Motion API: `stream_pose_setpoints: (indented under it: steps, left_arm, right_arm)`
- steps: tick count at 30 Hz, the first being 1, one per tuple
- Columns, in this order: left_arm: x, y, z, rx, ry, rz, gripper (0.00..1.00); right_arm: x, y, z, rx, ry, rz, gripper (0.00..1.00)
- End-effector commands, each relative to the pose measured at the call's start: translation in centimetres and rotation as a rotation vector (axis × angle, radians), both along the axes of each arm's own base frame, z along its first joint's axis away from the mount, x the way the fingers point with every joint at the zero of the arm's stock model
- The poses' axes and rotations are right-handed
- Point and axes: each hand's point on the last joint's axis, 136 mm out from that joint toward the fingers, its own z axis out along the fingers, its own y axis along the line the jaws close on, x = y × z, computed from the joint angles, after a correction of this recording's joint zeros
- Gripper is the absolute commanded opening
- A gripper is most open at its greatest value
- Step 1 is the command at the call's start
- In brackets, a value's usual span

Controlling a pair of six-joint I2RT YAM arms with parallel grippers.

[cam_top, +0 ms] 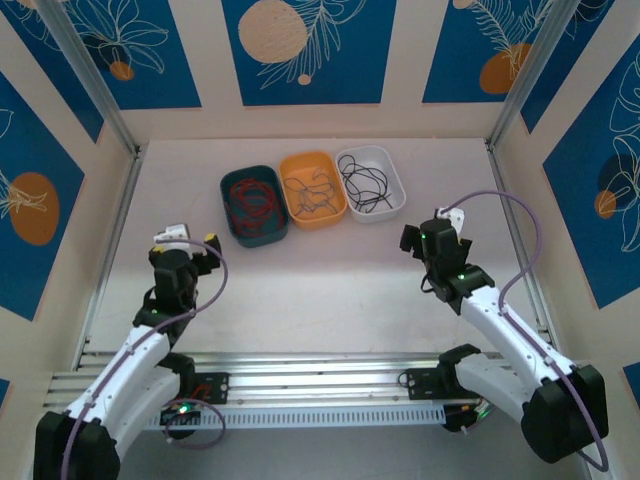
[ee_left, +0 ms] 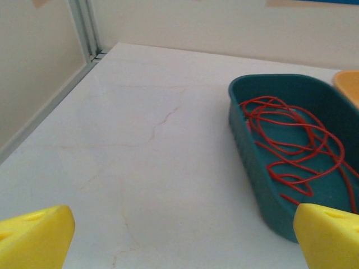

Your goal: Untangle the cables

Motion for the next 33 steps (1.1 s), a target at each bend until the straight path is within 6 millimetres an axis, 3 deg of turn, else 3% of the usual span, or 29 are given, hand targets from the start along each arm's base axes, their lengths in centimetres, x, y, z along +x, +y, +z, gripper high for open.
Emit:
stream_pose_setpoints:
  steps: [1, 15, 21, 33]
  left_arm:
    - [0.9, 0.6, 0.9, 0.009, -0.074, -0.004, 1.0]
    - [3.7, -0.8, -0.7, 0.002, -0.153, -0.235, 1.0]
    - [4.9, -1.6, -0.7, 0.018, -0.208, -0.309, 1.0]
    - [5.6, -1.2, -0.6, -0.004, -0.23, -0.351, 1.0]
  right_arm:
    - [1.8, -0.2, 0.9, -0.041, -0.056, 0.021, 0.99]
    - [4.7, -1.0, -0.3, -0.017, -0.134, 0.05, 0.99]
    - [4.6, -1.9, -0.3, 0.008, -0.173, 0.048, 0.99]
    - [3.5, -3.4, -0.7, 0.034, -0.23, 0.038, 0.99]
